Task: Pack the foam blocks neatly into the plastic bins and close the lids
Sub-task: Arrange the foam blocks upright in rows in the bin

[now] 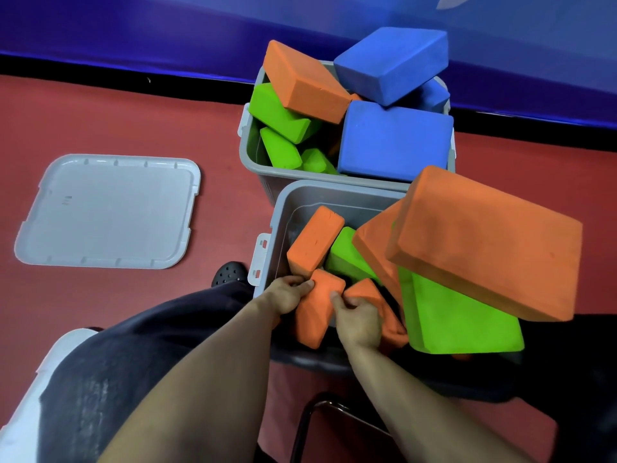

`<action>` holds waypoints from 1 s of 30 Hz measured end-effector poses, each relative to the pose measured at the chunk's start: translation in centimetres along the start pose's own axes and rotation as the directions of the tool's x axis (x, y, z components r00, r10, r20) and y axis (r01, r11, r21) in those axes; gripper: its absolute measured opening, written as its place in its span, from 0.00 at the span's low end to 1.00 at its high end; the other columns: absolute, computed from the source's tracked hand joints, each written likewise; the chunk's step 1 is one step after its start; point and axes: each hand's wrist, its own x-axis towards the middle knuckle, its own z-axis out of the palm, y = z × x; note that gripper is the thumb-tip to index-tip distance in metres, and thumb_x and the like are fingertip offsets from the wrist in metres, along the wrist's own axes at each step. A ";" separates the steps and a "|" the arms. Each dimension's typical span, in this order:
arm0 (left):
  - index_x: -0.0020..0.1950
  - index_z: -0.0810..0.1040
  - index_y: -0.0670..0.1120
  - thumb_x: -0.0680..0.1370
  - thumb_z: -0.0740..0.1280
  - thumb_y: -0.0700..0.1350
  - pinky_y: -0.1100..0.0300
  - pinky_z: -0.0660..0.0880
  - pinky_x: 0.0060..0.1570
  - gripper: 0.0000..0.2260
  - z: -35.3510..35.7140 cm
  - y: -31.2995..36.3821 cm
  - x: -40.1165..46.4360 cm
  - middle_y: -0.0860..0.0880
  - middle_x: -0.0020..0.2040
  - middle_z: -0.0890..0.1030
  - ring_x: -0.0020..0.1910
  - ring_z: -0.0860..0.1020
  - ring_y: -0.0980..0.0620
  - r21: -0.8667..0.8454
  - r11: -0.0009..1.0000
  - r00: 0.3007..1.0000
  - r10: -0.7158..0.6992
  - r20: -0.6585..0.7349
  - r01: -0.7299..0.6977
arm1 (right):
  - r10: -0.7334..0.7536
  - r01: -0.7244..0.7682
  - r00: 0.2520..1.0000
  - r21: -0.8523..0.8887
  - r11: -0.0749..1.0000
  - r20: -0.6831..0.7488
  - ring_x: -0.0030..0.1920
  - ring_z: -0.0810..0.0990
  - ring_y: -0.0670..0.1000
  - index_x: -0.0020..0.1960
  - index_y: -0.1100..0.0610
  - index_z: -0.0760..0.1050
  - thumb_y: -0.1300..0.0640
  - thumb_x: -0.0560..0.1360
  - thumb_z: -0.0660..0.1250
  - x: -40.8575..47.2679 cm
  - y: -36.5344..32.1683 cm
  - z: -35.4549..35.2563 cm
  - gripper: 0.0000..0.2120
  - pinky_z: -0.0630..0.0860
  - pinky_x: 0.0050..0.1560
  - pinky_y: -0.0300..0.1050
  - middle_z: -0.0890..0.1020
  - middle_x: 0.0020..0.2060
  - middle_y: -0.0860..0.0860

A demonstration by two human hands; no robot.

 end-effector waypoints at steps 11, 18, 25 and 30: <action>0.76 0.70 0.44 0.81 0.66 0.59 0.48 0.73 0.69 0.29 1.0 -0.4 -0.7 0.43 0.69 0.77 0.65 0.78 0.46 0.279 0.958 0.994 0.033 0.108 -0.062 | -0.029 -0.052 0.935 0.216 0.975 0.355 0.51 0.85 0.48 0.60 0.44 0.80 0.29 0.68 0.71 0.3 2.9 1.3 0.27 0.82 0.57 0.55 0.86 0.49 0.45; 0.74 0.72 0.46 0.79 0.67 0.62 0.46 0.84 0.45 0.29 0.4 0.1 -1.1 0.43 0.54 0.84 0.47 0.85 0.43 0.282 0.959 0.996 0.003 0.089 -0.028 | -0.059 0.032 0.954 0.096 0.995 0.293 0.55 0.84 0.49 0.66 0.48 0.79 0.19 0.60 0.64 1.2 2.8 0.4 0.45 0.82 0.58 0.52 0.86 0.55 0.46; 0.71 0.74 0.44 0.80 0.67 0.59 0.39 0.83 0.44 0.26 0.3 0.5 -1.6 0.41 0.50 0.85 0.46 0.86 0.41 0.262 0.965 0.995 -0.029 0.094 0.003 | -0.110 0.078 0.945 0.114 0.990 0.309 0.53 0.84 0.49 0.65 0.50 0.80 0.36 0.76 0.68 0.2 2.0 -0.6 0.24 0.80 0.59 0.50 0.86 0.52 0.48; 0.66 0.78 0.44 0.80 0.68 0.58 0.43 0.84 0.44 0.22 0.3 0.5 -1.6 0.43 0.47 0.85 0.45 0.86 0.42 0.246 0.969 0.997 -0.024 0.074 0.005 | -0.152 0.120 0.932 0.117 0.986 0.330 0.45 0.85 0.49 0.58 0.50 0.83 0.40 0.78 0.68 0.7 2.2 -0.4 0.16 0.81 0.54 0.52 0.87 0.43 0.47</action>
